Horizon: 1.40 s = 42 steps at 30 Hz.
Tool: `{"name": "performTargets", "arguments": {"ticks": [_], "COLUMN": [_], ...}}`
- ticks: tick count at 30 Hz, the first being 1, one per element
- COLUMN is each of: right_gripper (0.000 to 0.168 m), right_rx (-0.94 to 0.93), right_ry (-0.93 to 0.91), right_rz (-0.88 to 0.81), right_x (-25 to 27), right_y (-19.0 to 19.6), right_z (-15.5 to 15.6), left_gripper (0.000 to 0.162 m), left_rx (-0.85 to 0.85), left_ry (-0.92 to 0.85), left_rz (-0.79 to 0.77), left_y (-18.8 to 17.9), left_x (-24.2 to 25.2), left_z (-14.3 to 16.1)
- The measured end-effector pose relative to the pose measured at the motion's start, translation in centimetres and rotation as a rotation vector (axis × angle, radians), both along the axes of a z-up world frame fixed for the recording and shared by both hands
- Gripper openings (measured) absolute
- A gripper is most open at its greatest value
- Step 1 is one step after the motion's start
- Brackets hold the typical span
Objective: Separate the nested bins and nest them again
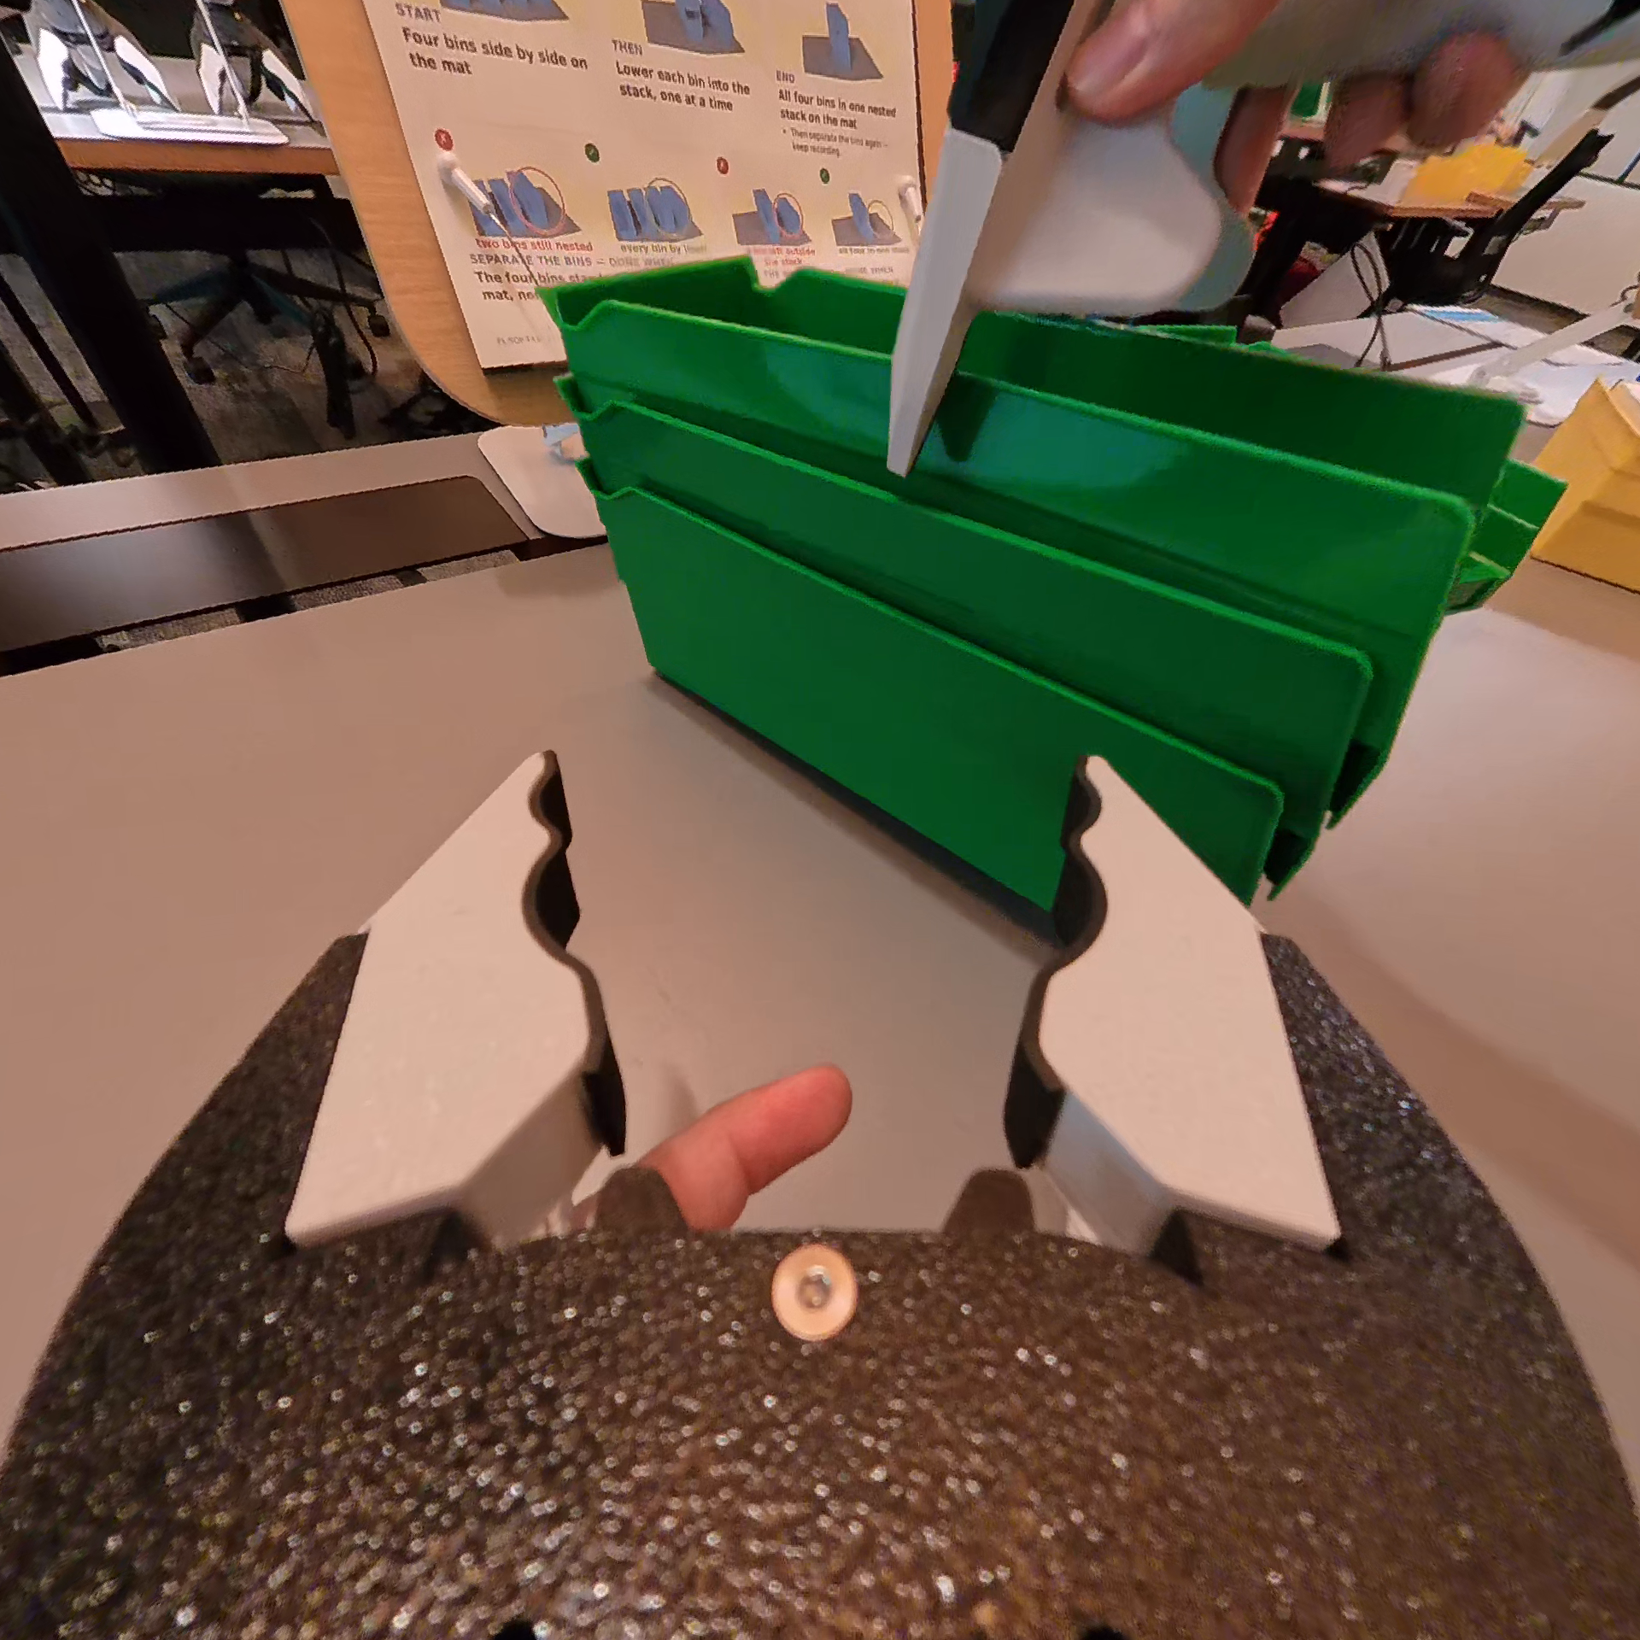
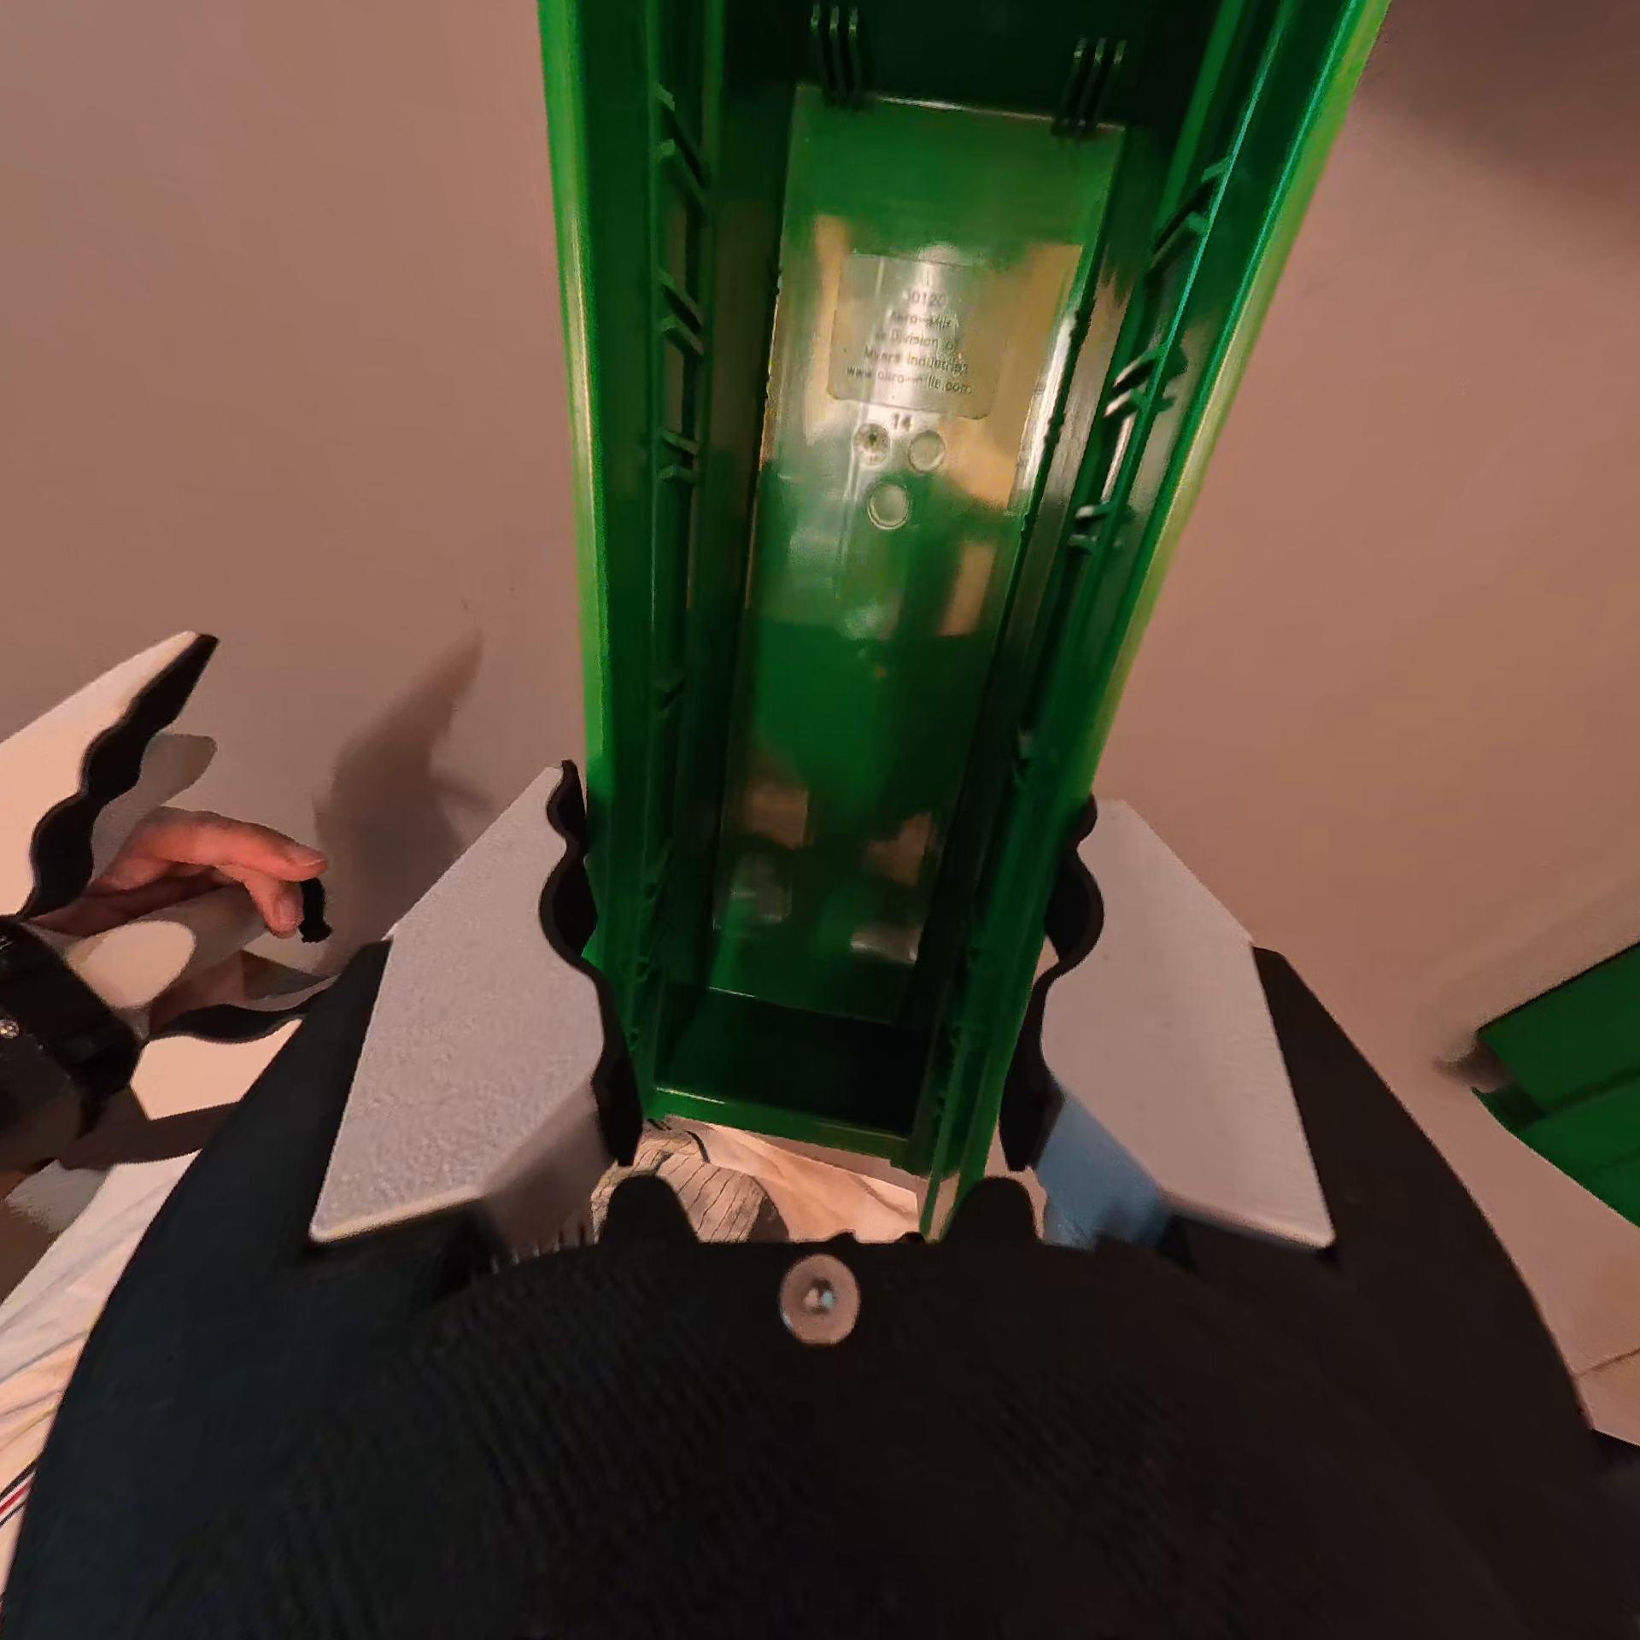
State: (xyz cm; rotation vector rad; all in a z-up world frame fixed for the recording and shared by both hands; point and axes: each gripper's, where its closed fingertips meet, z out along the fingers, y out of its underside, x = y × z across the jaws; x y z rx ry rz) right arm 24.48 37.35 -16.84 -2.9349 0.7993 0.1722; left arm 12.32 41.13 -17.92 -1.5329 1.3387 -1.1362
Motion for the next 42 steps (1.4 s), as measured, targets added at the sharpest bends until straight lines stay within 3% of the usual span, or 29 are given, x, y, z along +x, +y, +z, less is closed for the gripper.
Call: {"name": "performTargets", "arguments": {"ticks": [42], "right_gripper": [0.104], "right_rx": [0.093], "right_ry": [-0.052], "right_rz": [0.013], "right_x": [0.6], "right_y": [1.3], "right_z": [2.2], "left_gripper": [0.109], "left_rx": [-0.003], "left_ry": [-0.001], "left_rz": [-0.002], "left_y": [-0.2], "left_x": [0.2], "left_z": [0.0]}}
